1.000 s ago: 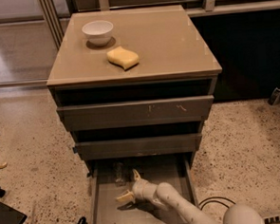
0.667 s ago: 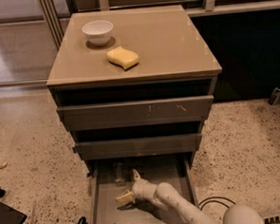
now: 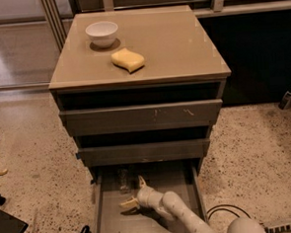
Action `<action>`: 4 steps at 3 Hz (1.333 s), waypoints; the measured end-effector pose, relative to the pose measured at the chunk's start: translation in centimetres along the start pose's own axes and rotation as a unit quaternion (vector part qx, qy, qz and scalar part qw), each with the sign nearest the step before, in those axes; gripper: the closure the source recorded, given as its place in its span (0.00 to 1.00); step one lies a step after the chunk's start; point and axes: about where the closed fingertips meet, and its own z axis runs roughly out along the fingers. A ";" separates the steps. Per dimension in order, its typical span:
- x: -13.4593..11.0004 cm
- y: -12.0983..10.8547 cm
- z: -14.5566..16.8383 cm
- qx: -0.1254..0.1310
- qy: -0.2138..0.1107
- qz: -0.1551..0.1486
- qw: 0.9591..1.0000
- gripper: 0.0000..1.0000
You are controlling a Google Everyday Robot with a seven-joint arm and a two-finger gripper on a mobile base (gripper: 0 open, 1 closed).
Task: Pick water bottle from bottom drawer and place on counter
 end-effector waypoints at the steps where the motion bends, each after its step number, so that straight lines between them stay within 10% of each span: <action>1: 0.5 -0.9 1.1 0.015 -0.012 0.005 1.000 0.00; 4: -0.7 -2.1 4.9 0.018 -0.015 -0.013 1.000 0.00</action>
Offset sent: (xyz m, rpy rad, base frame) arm 0.0332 0.0075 -0.0233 0.0189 -0.0193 -0.0827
